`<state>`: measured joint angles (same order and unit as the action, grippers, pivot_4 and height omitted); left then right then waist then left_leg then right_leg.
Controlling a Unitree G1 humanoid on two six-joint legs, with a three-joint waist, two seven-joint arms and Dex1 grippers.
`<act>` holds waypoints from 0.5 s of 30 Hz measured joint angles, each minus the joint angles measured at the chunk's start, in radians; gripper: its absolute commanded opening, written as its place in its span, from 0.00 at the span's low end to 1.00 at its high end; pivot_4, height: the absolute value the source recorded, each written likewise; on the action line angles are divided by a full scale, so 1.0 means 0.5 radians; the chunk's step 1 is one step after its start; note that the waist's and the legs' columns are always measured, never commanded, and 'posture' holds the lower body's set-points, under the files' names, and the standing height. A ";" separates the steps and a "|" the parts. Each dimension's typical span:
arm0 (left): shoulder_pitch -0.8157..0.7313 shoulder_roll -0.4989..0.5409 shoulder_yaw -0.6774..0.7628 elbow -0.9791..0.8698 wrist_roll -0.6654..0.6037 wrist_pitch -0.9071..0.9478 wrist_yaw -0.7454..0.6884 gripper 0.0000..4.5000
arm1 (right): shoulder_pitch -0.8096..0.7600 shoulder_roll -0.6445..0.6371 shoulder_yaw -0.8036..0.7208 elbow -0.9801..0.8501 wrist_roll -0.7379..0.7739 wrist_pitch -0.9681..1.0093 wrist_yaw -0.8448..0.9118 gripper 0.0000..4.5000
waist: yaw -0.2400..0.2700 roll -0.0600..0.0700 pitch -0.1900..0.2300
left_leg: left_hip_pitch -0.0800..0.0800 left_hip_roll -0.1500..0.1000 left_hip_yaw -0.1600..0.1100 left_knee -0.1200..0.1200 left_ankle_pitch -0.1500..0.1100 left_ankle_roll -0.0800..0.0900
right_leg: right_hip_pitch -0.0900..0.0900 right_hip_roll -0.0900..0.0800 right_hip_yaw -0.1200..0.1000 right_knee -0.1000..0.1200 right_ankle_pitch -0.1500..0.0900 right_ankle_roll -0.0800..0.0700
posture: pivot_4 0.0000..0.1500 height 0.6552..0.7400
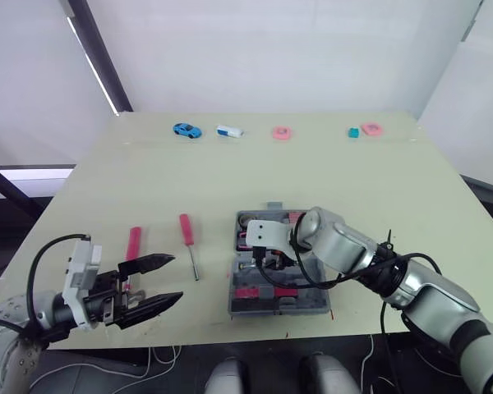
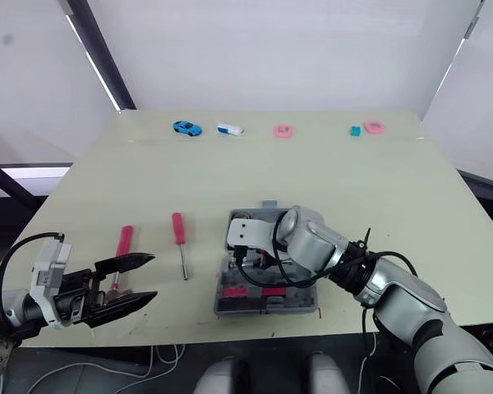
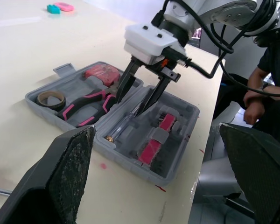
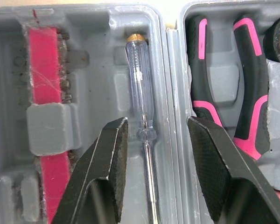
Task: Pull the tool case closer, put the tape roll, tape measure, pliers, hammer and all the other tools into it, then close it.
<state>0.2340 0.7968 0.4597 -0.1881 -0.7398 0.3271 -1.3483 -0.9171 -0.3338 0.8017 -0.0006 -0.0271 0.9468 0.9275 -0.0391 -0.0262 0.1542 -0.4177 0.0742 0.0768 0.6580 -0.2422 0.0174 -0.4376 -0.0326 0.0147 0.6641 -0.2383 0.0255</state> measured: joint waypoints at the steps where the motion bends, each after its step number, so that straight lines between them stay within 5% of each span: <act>1: -0.003 -0.006 0.000 0.003 0.002 -0.007 0.003 1.00 | 0.061 -0.015 -0.081 -0.060 0.039 -0.037 0.010 0.46 | 0.003 0.000 0.000 | 0.000 0.000 -0.001 0.000 0.000 0.000 | 0.000 0.000 -0.001 0.000 0.000 0.000 | 1.00 1.00; 7: -0.021 -0.074 -0.003 0.005 0.000 -0.022 0.032 1.00 | 0.619 0.002 -0.644 -0.210 0.358 -0.688 0.018 0.46 | 0.009 -0.002 -0.001 | 0.002 0.000 -0.003 0.000 0.000 0.000 | 0.005 0.000 -0.002 -0.002 0.000 0.001 | 1.00 1.00; 11: -0.032 -0.094 -0.010 0.009 0.001 -0.030 0.025 1.00 | 0.834 0.001 -0.778 -0.064 0.415 -1.000 0.054 0.22 | 0.002 -0.002 -0.001 | 0.005 0.000 -0.003 0.001 0.000 0.000 | 0.007 0.002 -0.001 -0.001 0.000 0.001 | 1.00 1.00; 13: -0.043 -0.096 -0.014 0.019 0.003 -0.041 0.012 1.00 | 0.884 0.016 -0.782 0.034 0.415 -1.134 0.053 0.01 | -0.004 -0.002 -0.001 | 0.006 0.001 -0.003 0.001 0.000 0.000 | 0.007 0.003 0.000 -0.001 0.000 0.001 | 1.00 1.00; 15: -0.060 -0.097 -0.030 0.036 0.006 -0.060 0.004 1.00 | 0.883 0.049 -0.788 0.125 0.385 -1.221 0.037 0.01 | -0.005 -0.002 -0.001 | 0.006 0.001 -0.005 0.001 0.000 0.000 | 0.007 0.005 0.000 0.000 0.000 0.001 | 1.00 1.00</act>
<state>0.2039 0.7483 0.4447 -0.1703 -0.7367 0.2973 -1.3464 -0.4754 -0.3091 0.4079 0.0618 0.1654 0.3365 0.9461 -0.0416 -0.0272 0.1537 -0.4148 0.0746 0.0745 0.6585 -0.2421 0.0174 -0.4341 -0.0302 0.0145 0.6640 -0.2382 0.0259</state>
